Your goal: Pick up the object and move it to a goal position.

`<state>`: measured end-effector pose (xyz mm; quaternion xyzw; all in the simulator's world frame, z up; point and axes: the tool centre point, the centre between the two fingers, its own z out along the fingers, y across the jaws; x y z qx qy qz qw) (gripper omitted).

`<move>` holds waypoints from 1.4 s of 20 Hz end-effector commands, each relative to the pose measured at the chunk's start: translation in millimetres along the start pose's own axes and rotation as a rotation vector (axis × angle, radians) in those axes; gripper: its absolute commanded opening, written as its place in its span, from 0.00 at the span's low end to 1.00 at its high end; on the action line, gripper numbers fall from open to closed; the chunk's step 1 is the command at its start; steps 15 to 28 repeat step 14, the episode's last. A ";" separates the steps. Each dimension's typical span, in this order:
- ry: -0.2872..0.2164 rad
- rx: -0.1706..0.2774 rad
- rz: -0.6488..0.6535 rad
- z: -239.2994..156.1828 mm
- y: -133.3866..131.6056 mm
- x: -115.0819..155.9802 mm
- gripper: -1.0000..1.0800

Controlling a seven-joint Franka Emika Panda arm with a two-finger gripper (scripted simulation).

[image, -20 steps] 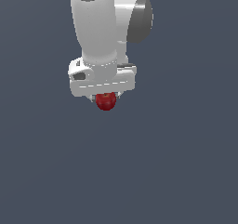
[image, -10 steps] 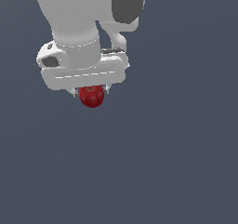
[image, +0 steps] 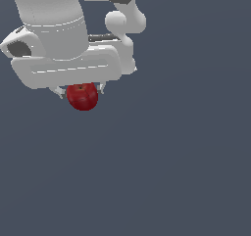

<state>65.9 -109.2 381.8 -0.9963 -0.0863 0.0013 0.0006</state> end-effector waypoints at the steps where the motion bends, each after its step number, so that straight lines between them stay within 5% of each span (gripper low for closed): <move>1: 0.002 -0.001 0.000 -8.6 4.7 3.4 0.00; 28: 0.002 -0.001 0.000 -21.4 13.6 10.3 0.00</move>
